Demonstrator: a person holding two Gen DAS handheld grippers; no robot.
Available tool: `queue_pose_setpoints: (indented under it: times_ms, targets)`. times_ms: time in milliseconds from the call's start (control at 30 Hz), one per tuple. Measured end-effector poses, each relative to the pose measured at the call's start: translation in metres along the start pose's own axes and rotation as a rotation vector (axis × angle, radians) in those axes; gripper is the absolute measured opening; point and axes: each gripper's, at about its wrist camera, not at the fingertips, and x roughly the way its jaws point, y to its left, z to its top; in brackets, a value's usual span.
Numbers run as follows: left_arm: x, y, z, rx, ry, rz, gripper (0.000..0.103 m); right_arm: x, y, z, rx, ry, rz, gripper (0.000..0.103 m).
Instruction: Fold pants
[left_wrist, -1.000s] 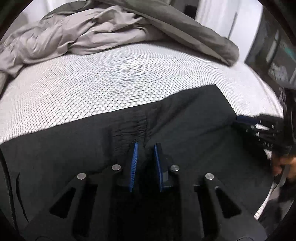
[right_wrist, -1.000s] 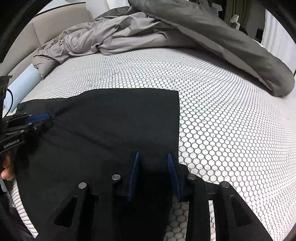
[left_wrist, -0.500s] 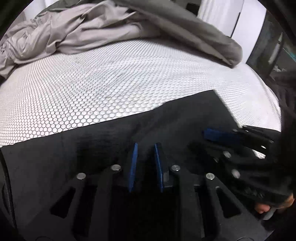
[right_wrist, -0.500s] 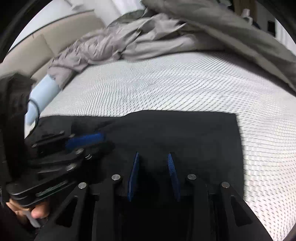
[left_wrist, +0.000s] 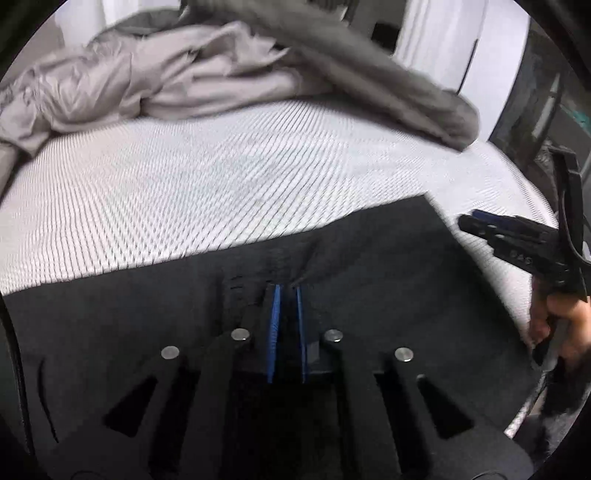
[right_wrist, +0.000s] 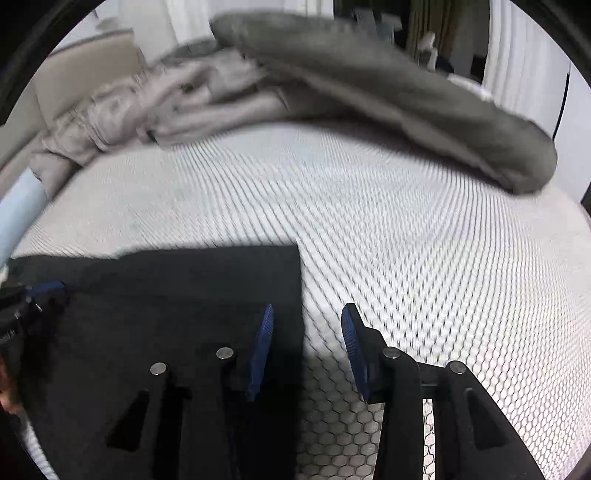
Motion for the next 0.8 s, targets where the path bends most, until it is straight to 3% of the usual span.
queue_pose_setpoints:
  times_ms: [100,167,267,367,500,600,667,733,800]
  targets:
    - [0.003,-0.014,0.012,0.02,-0.034,0.002,0.014,-0.009,0.027,0.006,-0.026,-0.025,0.115,0.04]
    - [0.02,-0.014,0.015,-0.01,-0.015,0.003,0.017,0.001,0.052,0.007,-0.068,-0.007,0.175,0.04]
    - [0.057,0.0,0.012,-0.076,0.054,0.007,0.016,0.026,0.083,0.0,-0.139,0.042,0.175,0.04]
    - [0.064,0.016,0.01,-0.143,0.055,-0.051,0.01,0.049,0.088,-0.006,-0.137,0.106,0.157,0.04]
    - [0.048,0.025,0.004,-0.117,0.041,-0.071,0.007,0.049,0.06,-0.005,-0.119,0.083,-0.05,0.04]
    - [0.028,0.024,0.002,-0.059,0.026,0.009,0.007,0.034,0.036,-0.006,-0.026,0.071,0.011,0.041]
    - [0.001,0.022,-0.001,-0.048,-0.024,0.042,0.009,0.014,0.038,-0.007,-0.04,0.038,-0.006,0.041]
    - [-0.026,0.014,-0.005,-0.027,-0.066,0.019,0.01,-0.017,0.05,-0.014,-0.08,0.002,0.061,0.041]
    - [-0.043,0.002,-0.014,-0.009,-0.089,-0.027,0.023,-0.036,0.063,-0.024,-0.104,0.002,0.152,0.044]
